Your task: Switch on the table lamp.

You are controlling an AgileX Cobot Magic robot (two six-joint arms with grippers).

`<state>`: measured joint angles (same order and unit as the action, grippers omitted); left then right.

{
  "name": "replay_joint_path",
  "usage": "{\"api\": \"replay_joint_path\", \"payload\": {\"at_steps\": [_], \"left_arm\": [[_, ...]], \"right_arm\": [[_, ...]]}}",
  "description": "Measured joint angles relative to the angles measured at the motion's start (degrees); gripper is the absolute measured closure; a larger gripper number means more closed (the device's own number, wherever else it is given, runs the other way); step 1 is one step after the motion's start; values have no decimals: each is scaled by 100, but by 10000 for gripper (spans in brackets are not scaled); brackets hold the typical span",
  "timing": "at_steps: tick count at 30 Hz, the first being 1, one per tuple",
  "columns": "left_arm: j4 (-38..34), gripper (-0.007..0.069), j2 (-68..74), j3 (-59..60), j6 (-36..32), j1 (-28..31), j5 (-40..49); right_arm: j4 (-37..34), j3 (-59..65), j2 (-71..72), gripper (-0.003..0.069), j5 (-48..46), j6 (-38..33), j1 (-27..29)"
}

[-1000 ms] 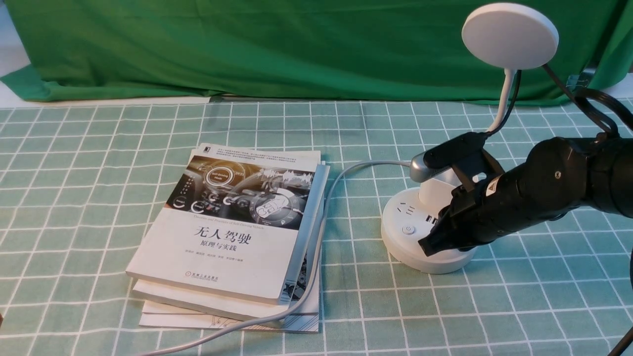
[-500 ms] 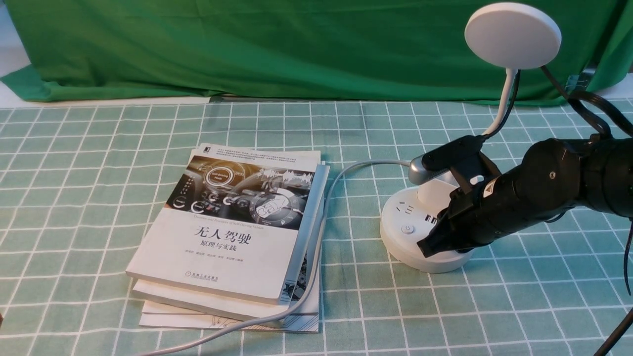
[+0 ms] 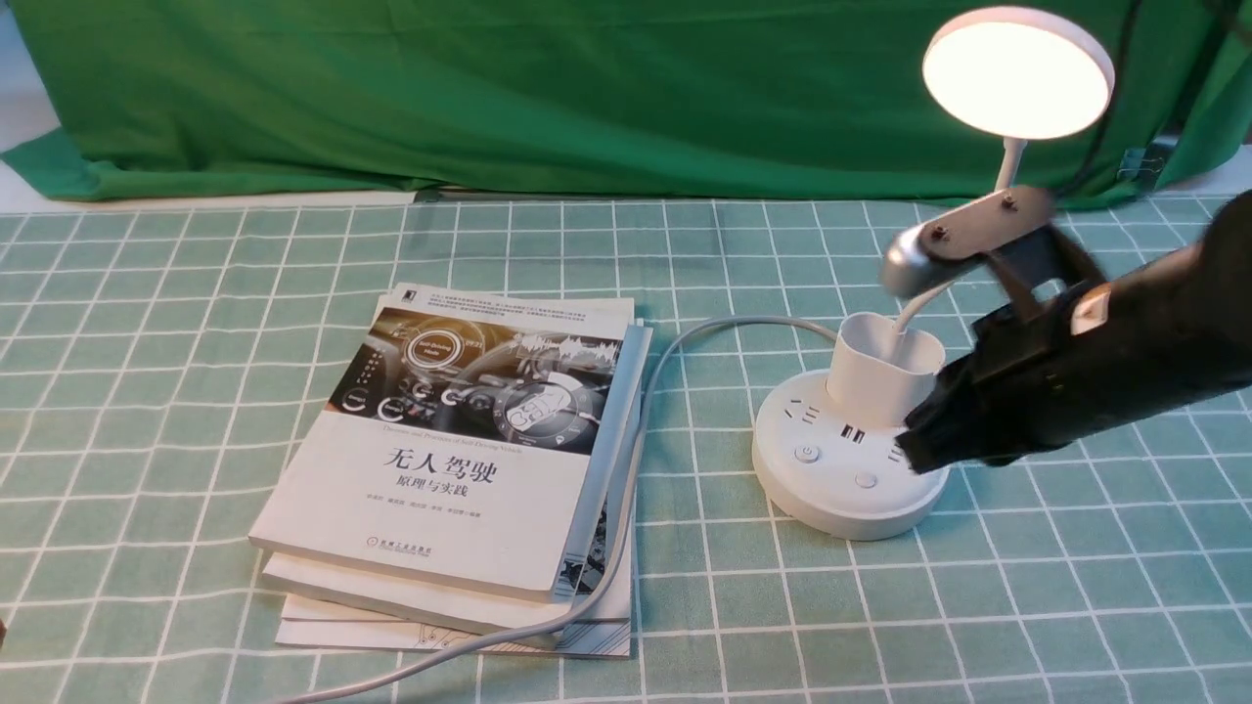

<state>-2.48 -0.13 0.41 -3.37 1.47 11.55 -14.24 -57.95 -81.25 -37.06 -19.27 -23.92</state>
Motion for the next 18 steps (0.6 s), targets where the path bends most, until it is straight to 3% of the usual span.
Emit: {"api": "replay_joint_path", "payload": {"at_steps": [9,12,15,18], "left_arm": [[0,603,0,0,0,0,0],[0,603,0,0,0,0,0],[0,603,0,0,0,0,0],[0,603,0,0,0,0,0]], "right_arm": [[17,1077,2526,620,-70,56,0],[36,1604,3559,614,-34,378,0],[37,2037,4360,605,310,456,0],[14,2824,5612,598,1246,456,0]]}}
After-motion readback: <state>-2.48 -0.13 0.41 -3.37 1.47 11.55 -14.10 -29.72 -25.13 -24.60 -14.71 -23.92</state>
